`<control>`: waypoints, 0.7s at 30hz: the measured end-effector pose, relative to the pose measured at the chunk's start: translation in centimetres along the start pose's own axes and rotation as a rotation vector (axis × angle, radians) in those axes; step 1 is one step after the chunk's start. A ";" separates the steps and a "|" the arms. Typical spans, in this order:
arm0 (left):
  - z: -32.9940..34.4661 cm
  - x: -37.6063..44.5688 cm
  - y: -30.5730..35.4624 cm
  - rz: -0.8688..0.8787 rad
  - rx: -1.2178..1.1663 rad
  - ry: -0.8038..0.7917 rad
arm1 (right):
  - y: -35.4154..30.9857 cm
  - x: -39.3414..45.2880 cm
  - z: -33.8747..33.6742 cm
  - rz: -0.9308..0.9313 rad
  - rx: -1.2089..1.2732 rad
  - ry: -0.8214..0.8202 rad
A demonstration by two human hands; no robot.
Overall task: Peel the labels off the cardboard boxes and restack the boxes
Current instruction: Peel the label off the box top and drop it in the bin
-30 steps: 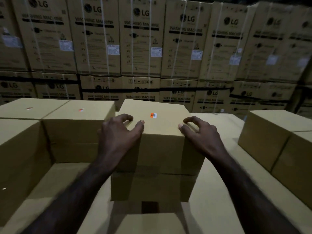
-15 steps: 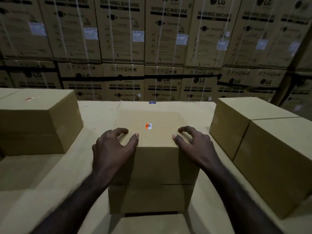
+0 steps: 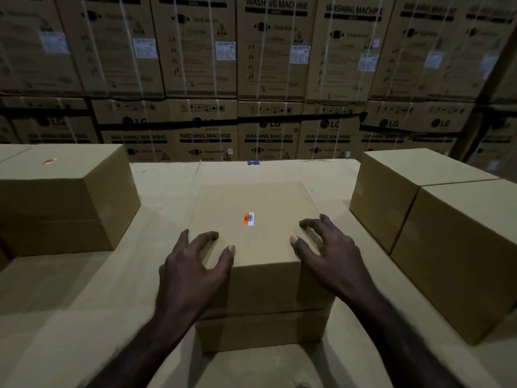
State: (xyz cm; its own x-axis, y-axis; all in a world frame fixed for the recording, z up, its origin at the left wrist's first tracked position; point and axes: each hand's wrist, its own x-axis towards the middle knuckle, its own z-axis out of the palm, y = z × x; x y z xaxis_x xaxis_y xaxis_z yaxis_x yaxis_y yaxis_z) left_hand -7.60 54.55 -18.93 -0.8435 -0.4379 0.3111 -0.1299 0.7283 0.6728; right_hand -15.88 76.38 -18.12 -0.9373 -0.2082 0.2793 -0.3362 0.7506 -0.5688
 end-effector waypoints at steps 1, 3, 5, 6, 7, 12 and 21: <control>-0.2 0.0 -0.2 0.001 -0.005 -0.011 | -0.2 0.0 0.0 -0.001 -0.013 -0.007; -0.6 0.2 -0.4 -0.002 -0.001 -0.041 | -0.3 0.2 0.0 0.003 -0.042 -0.027; -0.9 0.7 -0.3 -0.013 0.034 -0.100 | -0.6 0.5 -0.4 -0.002 -0.097 -0.056; -1.0 1.1 -0.4 -0.015 0.059 -0.144 | -0.8 0.8 -0.6 -0.012 -0.143 -0.073; -1.0 1.7 -0.5 -0.007 0.088 -0.189 | -1.1 1.3 -0.8 -0.030 -0.198 -0.092; -0.5 5.4 -0.4 0.151 0.342 -0.315 | -4.0 4.3 -0.5 -0.120 -0.213 -0.151; 0.8 6.8 -0.1 0.220 0.461 -0.406 | -7.2 8.1 3.1 -0.162 -0.015 -0.297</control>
State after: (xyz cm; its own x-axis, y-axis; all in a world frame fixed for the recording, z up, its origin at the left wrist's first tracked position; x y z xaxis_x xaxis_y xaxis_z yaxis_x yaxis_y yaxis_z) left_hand -13.77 51.92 -17.36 -0.9940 -0.0848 0.0696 -0.0660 0.9691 0.2377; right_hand -21.36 67.33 -14.19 -0.8581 -0.4976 0.1267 -0.4839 0.7012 -0.5236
